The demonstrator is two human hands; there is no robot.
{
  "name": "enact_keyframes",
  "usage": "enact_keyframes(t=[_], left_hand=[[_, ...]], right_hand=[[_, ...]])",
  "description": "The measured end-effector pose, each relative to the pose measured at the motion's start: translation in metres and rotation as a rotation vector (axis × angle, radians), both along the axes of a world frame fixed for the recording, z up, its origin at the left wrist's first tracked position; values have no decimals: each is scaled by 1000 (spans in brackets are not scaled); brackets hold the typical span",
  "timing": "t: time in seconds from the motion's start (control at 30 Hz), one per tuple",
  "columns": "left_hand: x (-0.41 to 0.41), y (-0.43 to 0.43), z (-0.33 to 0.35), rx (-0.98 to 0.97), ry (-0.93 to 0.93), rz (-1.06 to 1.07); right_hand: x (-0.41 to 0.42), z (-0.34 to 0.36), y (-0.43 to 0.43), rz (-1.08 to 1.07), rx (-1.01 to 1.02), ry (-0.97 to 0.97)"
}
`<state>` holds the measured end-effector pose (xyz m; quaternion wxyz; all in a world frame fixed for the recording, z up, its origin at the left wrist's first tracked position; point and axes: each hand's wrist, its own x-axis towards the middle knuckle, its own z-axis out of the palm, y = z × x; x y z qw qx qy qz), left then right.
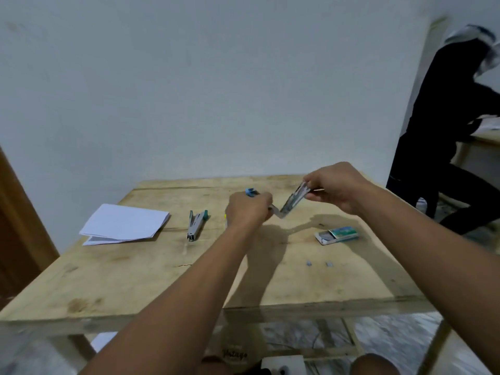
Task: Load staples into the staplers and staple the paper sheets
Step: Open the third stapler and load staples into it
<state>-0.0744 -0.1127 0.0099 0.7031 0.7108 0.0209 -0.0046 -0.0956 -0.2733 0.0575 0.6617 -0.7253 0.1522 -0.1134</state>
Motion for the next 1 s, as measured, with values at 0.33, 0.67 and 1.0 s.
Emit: enact_keyframes(t=[0.33, 0.67, 1.0], left_hand=[[-46, 65, 12, -368, 444, -778], [-62, 34, 7, -322, 426, -575], [-62, 35, 4, -382, 428, -544]], right_hand=[[-23, 0, 8, 95, 255, -5], [-27, -6, 39, 14, -591, -176], [-33, -4, 50, 83, -853, -241]])
